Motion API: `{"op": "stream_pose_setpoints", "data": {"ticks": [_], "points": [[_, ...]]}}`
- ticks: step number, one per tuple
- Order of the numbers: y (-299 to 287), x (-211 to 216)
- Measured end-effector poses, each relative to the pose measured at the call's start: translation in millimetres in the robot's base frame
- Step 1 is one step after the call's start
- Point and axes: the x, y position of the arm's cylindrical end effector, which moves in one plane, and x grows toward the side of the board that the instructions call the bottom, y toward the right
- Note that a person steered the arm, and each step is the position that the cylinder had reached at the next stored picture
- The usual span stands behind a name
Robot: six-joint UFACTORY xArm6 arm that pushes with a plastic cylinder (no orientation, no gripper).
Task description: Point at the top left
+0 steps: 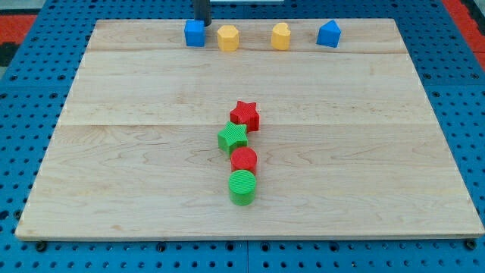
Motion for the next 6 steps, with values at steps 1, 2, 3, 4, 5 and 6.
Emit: {"op": "stream_pose_setpoints", "data": {"ticks": [1,2,3,4,5,6], "points": [[-17.5,13.3],[-26.1,10.5],[-10.7,-1.3],[-110.2,-2.1],[-174.8,7.4],[-175.0,9.3]]}}
